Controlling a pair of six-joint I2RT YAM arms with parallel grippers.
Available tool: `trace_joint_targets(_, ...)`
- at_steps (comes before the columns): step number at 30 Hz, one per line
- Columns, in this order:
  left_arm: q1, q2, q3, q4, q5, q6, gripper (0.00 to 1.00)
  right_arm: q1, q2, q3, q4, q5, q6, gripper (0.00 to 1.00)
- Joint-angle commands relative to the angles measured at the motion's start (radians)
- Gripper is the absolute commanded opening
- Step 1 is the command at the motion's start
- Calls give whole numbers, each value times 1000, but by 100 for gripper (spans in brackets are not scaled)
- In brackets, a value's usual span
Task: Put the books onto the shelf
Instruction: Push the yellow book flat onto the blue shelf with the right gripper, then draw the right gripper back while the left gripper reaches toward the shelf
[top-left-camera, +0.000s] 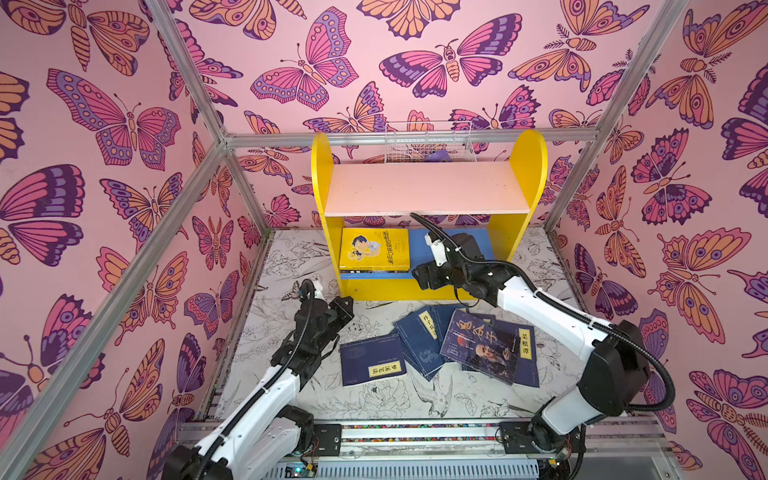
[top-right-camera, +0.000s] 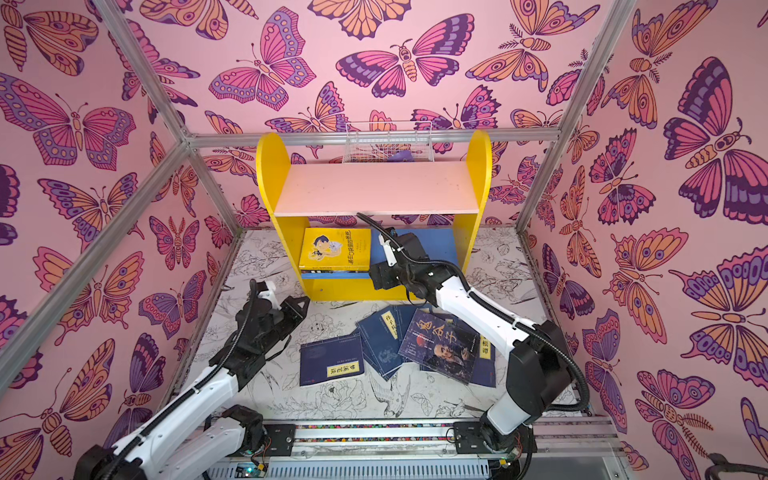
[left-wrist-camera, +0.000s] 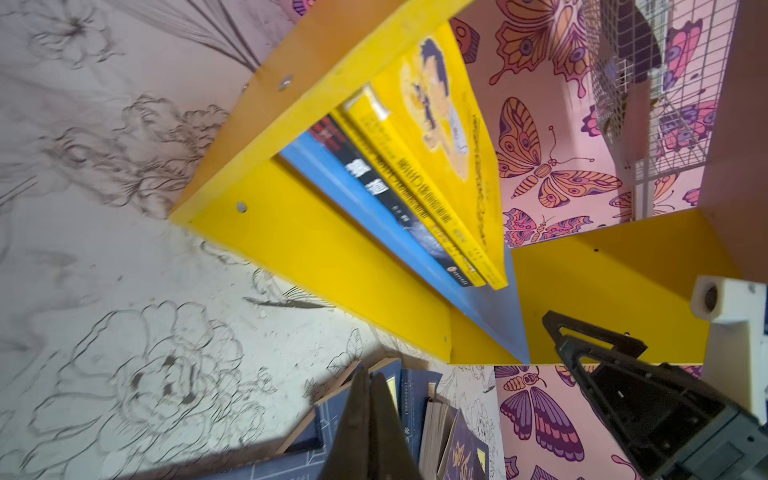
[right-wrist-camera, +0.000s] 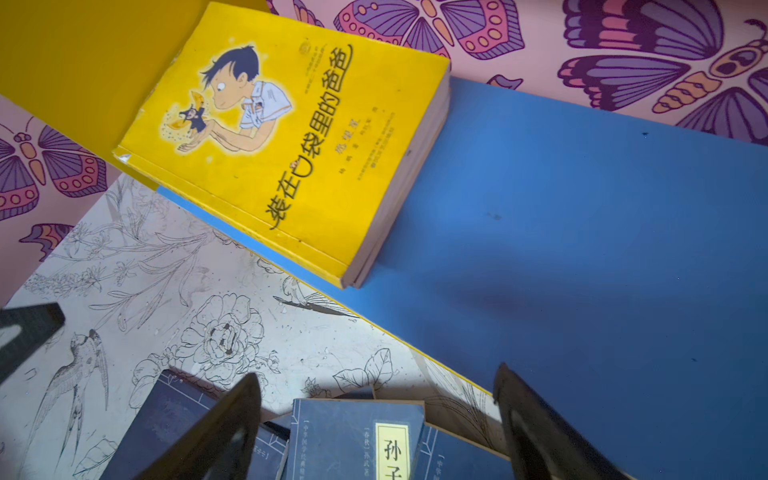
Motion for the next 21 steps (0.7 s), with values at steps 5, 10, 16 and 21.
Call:
trace_joint_targets(5,-20,177,167,83,-61,124,0,-27,-77,-64,10,15,1,88)
trace_joint_targets(10,-20,265,240,72,-74,125,0,-31,-88,-81,13,4,13,88)
trace_joint_targets(16,-20,295,284,36,-89,138,0,-34,-82,-85,20,-2,21,88)
trace_joint_targets(21,-21,301,280,20,-85,136,0,-46,-73,-81,18,-9,27,88)
